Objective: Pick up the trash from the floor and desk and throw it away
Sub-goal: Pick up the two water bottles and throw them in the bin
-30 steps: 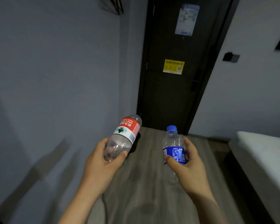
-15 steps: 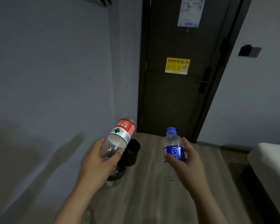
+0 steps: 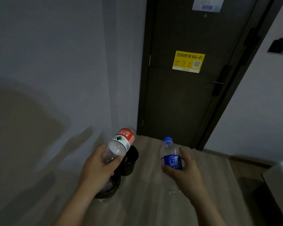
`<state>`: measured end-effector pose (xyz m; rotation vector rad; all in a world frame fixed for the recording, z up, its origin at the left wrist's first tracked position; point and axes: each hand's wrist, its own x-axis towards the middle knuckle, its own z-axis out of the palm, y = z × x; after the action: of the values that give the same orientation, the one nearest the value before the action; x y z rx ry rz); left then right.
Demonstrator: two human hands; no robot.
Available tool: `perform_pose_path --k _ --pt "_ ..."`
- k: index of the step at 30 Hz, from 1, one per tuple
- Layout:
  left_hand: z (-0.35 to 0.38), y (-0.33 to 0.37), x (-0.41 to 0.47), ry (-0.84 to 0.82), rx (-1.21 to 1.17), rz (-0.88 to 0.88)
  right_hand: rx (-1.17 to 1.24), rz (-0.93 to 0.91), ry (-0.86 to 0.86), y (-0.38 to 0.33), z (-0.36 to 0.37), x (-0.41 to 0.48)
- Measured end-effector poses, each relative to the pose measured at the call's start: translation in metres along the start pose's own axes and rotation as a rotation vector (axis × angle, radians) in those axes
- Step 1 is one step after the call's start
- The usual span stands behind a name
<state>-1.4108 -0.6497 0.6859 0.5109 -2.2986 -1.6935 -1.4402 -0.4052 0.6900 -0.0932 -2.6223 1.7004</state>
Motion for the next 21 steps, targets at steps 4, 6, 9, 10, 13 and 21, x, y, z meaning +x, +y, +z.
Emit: perform_pose_path --k 4,6,9,10,13,21 --pt "0.019 -0.005 0.086 -0.047 0.0 0.015 -0.031 0.006 -0.02 -0.005 0.023 0.081" --pt "0.024 -0.008 0.131 -0.052 -0.003 -0.008 -0.051 0.031 -0.039 -0.008 0.037 0.126" --pt "0.028 -0.011 0.172 -0.067 0.025 -0.014 -0.049 0.047 -0.04 -0.01 0.051 0.172" --pt "0.031 -0.015 0.189 -0.068 0.044 -0.021 -0.056 0.065 -0.044 -0.007 0.058 0.19" --pt "0.037 -0.028 0.227 -0.086 0.101 -0.077 -0.066 0.135 -0.085 0.001 0.075 0.231" --pt "0.055 -0.063 0.299 -0.129 0.175 -0.246 -0.114 0.277 -0.181 0.026 0.122 0.332"
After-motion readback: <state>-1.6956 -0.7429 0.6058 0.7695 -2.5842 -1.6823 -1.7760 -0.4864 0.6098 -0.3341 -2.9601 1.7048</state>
